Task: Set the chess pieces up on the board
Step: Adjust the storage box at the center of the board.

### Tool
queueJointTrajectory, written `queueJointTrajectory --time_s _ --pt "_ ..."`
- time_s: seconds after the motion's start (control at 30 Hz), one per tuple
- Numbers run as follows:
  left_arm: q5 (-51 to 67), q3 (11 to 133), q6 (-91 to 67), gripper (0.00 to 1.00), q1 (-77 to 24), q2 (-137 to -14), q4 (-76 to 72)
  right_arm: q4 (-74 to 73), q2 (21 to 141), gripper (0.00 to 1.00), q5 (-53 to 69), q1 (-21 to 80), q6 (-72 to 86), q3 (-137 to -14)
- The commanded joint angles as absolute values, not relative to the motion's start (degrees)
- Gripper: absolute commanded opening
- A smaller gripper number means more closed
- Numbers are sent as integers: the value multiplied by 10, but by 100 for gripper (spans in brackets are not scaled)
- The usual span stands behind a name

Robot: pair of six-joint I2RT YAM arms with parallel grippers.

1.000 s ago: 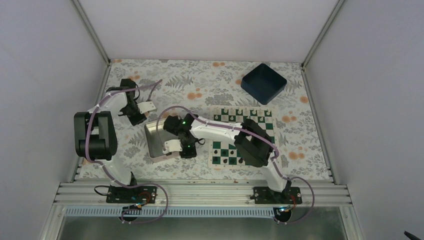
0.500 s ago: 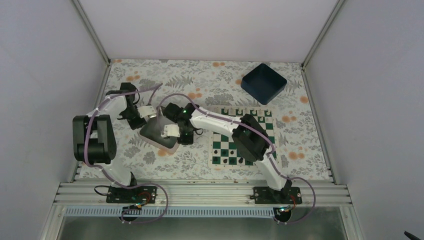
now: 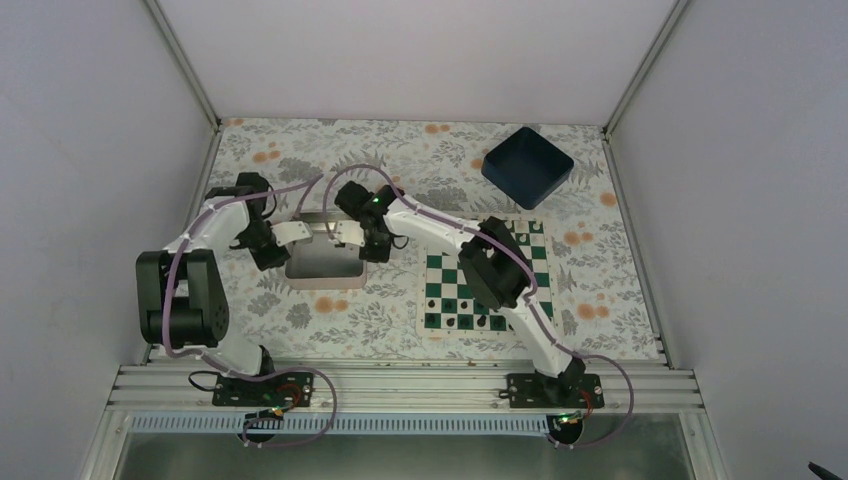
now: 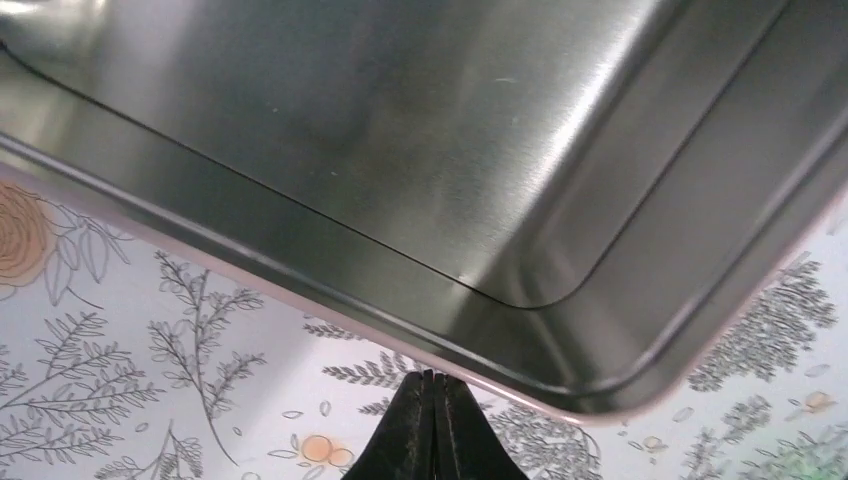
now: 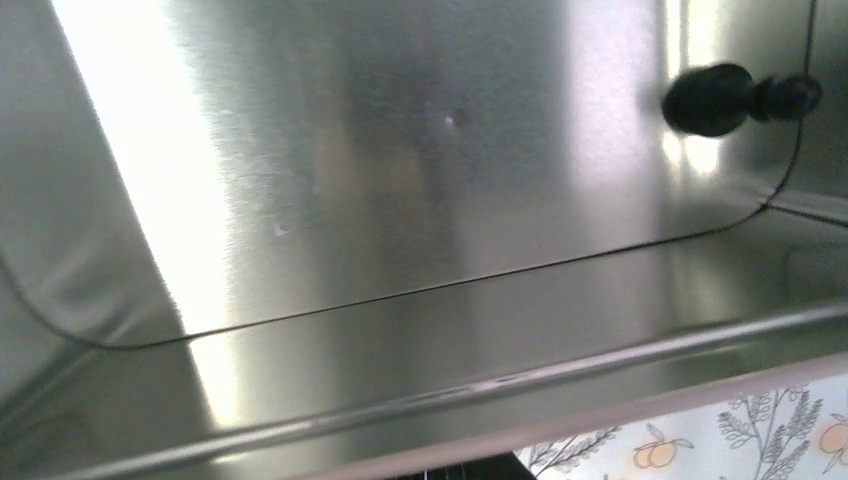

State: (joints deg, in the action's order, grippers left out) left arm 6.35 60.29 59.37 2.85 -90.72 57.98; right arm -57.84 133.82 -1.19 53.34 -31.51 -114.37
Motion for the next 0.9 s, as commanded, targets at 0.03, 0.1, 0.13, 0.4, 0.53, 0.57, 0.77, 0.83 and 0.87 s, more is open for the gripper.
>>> queueJointTrajectory --time_s 0.03,0.1,0.13,0.4,0.53,0.57,0.77,0.83,0.87 --pt "127 587 602 2 16 -881 626 -526 1366 4 -29 526 -323 -1169" --pt "136 586 602 2 10 -877 643 -529 1362 4 -38 520 -324 -1168" --pt "139 585 601 2 8 -874 649 -530 1354 4 -38 517 -323 -1167" --pt "143 596 604 3 3 -862 673 -529 1276 15 -45 509 -334 -1170" --pt "115 603 604 3 8 -845 676 -534 1276 30 -30 509 -336 -1203" --pt "110 607 606 3 14 -840 679 -536 1279 32 -23 509 -335 -1213" --pt "74 653 632 73 63 -804 697 -523 1294 44 1 509 -337 -1230" --pt "62 671 643 88 90 -797 689 -511 1298 47 5 510 -341 -1229" --pt "59 681 650 95 106 -798 685 -507 1300 49 9 509 -343 -1229"
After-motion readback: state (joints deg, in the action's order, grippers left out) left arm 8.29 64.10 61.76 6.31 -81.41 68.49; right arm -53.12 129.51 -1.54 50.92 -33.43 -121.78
